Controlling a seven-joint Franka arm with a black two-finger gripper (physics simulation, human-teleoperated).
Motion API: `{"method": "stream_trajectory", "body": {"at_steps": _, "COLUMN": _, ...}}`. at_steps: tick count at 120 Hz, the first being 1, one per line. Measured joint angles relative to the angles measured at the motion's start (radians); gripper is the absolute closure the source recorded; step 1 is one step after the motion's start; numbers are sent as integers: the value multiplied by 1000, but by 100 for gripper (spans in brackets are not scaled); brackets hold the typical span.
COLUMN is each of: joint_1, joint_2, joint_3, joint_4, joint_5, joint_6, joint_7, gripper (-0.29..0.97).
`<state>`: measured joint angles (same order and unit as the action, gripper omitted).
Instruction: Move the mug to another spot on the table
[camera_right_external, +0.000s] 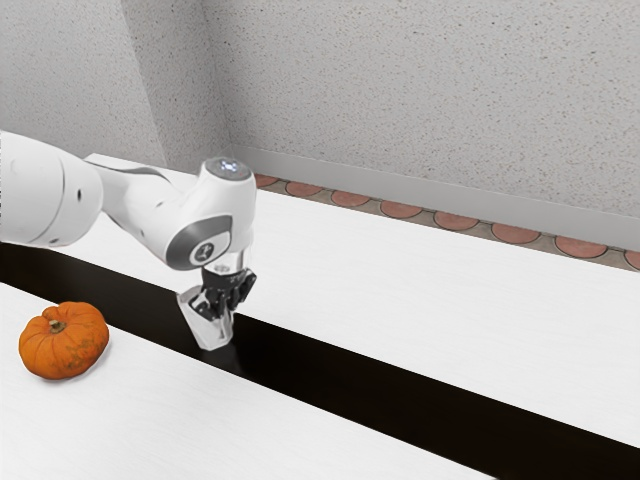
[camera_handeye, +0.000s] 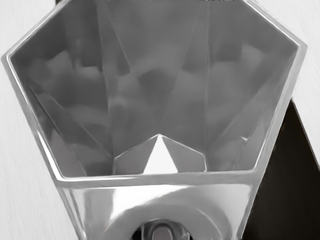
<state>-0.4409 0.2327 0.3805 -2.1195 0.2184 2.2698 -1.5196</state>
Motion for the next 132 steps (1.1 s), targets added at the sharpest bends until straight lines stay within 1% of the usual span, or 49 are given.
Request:
{"method": "stream_trajectory", "body": {"at_steps": 24, "joint_1": 0, "joint_2": 12, "joint_3": 0, "joint_4": -1, "joint_5": -4, "joint_6": 19, "joint_7": 0, "gripper": 74}}
{"method": "stream_trajectory", "body": {"at_steps": 34, "joint_1": 0, "joint_2": 13, "joint_3": 0, "joint_4": -2, "joint_5": -4, "joint_6": 29, "joint_7": 1, "gripper": 55}}
{"method": "stream_trajectory", "body": {"at_steps": 44, "joint_1": 0, "joint_2": 13, "joint_3": 0, "joint_4": -3, "joint_5": -4, "joint_6": 37, "joint_7": 2, "gripper": 41}}
{"method": "stream_trajectory", "body": {"at_steps": 55, "joint_1": 0, "joint_2": 13, "joint_3": -1, "joint_4": -5, "joint_5": -4, "joint_6": 42, "joint_7": 3, "gripper": 30}}
{"method": "stream_trajectory", "body": {"at_steps": 67, "joint_1": -1, "joint_2": 13, "joint_3": -2, "joint_4": -8, "joint_5": -5, "joint_6": 44, "joint_7": 4, "gripper": 23}}
{"method": "stream_trajectory", "body": {"at_steps": 93, "joint_1": -3, "joint_2": 5, "joint_3": -6, "joint_4": -31, "joint_5": -6, "joint_6": 44, "joint_7": 0, "gripper": 15}}
{"method": "stream_trajectory", "body": {"at_steps": 116, "joint_1": -11, "joint_2": 3, "joint_3": -30, "joint_4": -58, "joint_5": -10, "joint_6": 49, "joint_7": -10, "gripper": 12}}
{"method": "stream_trajectory", "body": {"at_steps": 132, "joint_1": -16, "joint_2": 3, "joint_3": -57, "joint_4": -68, "joint_5": -35, "joint_6": 53, "joint_7": -16, "gripper": 11}}
